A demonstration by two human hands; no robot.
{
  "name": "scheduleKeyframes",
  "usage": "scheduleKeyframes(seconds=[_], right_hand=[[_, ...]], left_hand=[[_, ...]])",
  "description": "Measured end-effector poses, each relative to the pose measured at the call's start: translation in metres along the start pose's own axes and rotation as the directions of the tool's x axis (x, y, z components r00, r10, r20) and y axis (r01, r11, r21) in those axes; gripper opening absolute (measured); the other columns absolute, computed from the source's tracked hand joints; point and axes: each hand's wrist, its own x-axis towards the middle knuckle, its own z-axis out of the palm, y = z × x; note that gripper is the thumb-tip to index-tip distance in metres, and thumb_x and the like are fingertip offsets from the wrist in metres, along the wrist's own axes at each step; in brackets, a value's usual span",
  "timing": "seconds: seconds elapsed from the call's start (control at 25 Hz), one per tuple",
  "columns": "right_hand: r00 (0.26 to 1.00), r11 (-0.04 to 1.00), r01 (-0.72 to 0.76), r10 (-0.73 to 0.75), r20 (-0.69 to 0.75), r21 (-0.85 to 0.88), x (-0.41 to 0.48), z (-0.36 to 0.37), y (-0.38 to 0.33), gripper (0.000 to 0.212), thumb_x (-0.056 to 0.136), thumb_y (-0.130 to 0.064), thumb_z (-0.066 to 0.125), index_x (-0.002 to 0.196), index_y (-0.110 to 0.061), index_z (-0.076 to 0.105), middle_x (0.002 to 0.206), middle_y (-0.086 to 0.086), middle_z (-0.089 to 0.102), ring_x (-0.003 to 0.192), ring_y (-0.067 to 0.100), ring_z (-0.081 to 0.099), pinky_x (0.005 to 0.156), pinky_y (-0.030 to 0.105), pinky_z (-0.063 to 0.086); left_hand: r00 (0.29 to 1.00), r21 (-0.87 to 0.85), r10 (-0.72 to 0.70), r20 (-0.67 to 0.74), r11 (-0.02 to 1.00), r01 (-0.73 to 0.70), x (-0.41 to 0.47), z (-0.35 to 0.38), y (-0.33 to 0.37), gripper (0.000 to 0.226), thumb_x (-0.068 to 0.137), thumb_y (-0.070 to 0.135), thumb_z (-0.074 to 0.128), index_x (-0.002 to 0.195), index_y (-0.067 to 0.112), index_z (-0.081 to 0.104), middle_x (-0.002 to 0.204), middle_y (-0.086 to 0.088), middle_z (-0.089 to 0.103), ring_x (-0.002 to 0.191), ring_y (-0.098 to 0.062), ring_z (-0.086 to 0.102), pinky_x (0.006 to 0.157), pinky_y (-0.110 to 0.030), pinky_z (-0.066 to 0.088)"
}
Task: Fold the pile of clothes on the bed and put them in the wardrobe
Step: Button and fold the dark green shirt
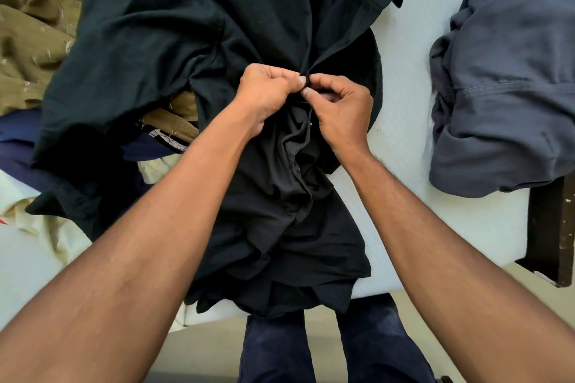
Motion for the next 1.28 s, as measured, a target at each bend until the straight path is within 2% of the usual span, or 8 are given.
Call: scheduleKeyframes(seconds=[0.2, 0.32, 0.4, 0.68, 0.88, 1.0, 1.12, 1.28], right_hand=[[0.999, 0.998, -0.031, 0.03, -0.024, -0.05, 0.0, 0.003, -0.005, 0.007, 0.079, -0.008, 0.077, 0.082, -0.015, 0.079, 0.06, -0.016, 0.066, 0.054, -0.005, 0.062, 0.06, 0.009, 0.047], [1.0, 0.997, -0.021, 0.02, -0.016, -0.074, 0.003, 0.006, -0.012, 0.005, 0.08, -0.012, 0.077, 0.081, -0.016, 0.08, 0.06, -0.016, 0.067, 0.056, -0.004, 0.065, 0.059, 0.009, 0.047], [1.0, 0.998, -0.025, 0.025, 0.009, -0.062, 0.003, 0.007, -0.014, 0.007, 0.082, -0.012, 0.077, 0.087, -0.015, 0.082, 0.066, -0.014, 0.071, 0.061, -0.005, 0.067, 0.06, 0.009, 0.048], [0.999, 0.998, -0.04, 0.041, 0.007, -0.056, -0.002, 0.001, -0.006, 0.018, 0.084, -0.006, 0.073, 0.098, -0.013, 0.082, 0.085, -0.007, 0.078, 0.076, -0.002, 0.072, 0.073, 0.014, 0.057], [0.989, 0.987, -0.151, 0.151, 0.003, 0.063, 0.0, 0.005, -0.003, 0.013, 0.085, -0.011, 0.079, 0.098, -0.012, 0.082, 0.083, -0.005, 0.079, 0.077, 0.003, 0.075, 0.078, 0.03, 0.064], [0.988, 0.986, -0.154, 0.154, 0.003, 0.062, -0.002, 0.007, -0.001, 0.015, 0.086, -0.013, 0.08, 0.101, -0.01, 0.082, 0.088, -0.003, 0.079, 0.08, 0.003, 0.075, 0.079, 0.03, 0.063], [0.986, 0.985, -0.164, 0.165, 0.003, 0.049, -0.004, 0.009, 0.002, 0.019, 0.087, -0.015, 0.08, 0.106, -0.009, 0.081, 0.092, -0.001, 0.079, 0.083, 0.004, 0.075, 0.081, 0.028, 0.063], [0.984, 0.982, -0.179, 0.179, -0.003, 0.067, -0.006, 0.009, -0.001, 0.017, 0.086, -0.018, 0.082, 0.102, -0.011, 0.082, 0.088, -0.004, 0.079, 0.08, 0.002, 0.074, 0.079, 0.027, 0.063]], left_hand=[[0.998, 0.102, 0.067, 0.002, 0.993, -0.067, -0.008, 0.003, 0.004, 0.004, 0.087, 0.021, 0.075, 0.084, 0.024, 0.078, 0.084, 0.011, 0.075, 0.081, 0.002, 0.067, 0.074, -0.015, 0.054], [0.977, 0.063, 0.195, -0.082, 0.98, -0.19, -0.015, 0.002, -0.009, 0.013, 0.081, 0.032, 0.079, 0.092, 0.025, 0.078, 0.082, 0.009, 0.077, 0.085, -0.005, 0.073, 0.089, -0.031, 0.059], [0.974, 0.041, 0.197, -0.111, 0.98, -0.193, -0.016, -0.002, -0.016, 0.026, 0.075, 0.039, 0.083, 0.095, 0.023, 0.077, 0.081, 0.006, 0.077, 0.083, -0.011, 0.074, 0.086, -0.035, 0.06], [0.929, 0.329, 0.326, -0.177, 0.909, -0.256, -0.015, 0.012, -0.006, 0.018, 0.077, 0.041, 0.081, 0.082, 0.024, 0.077, 0.069, 0.011, 0.07, 0.069, -0.002, 0.067, 0.07, -0.023, 0.056], [0.927, 0.284, 0.327, -0.181, 0.92, -0.269, -0.012, 0.012, -0.011, 0.006, 0.085, 0.031, 0.076, 0.086, 0.025, 0.075, 0.07, 0.015, 0.068, 0.066, 0.006, 0.064, 0.067, -0.011, 0.051], [0.909, 0.31, 0.371, -0.19, 0.901, -0.303, -0.012, 0.014, -0.015, 0.005, 0.089, 0.026, 0.07, 0.084, 0.024, 0.071, 0.07, 0.017, 0.064, 0.064, 0.005, 0.06, 0.065, -0.007, 0.045], [0.901, 0.326, 0.393, -0.183, 0.889, -0.321, -0.009, 0.015, -0.018, 0.007, 0.089, 0.025, 0.069, 0.083, 0.022, 0.07, 0.071, 0.015, 0.064, 0.068, -0.001, 0.061, 0.068, -0.014, 0.047], [0.939, 0.221, 0.309, -0.152, 0.936, -0.272, -0.002, 0.009, -0.017, 0.016, 0.089, 0.023, 0.071, 0.075, 0.028, 0.066, 0.07, 0.014, 0.065, 0.061, 0.005, 0.058, 0.063, -0.012, 0.047]])
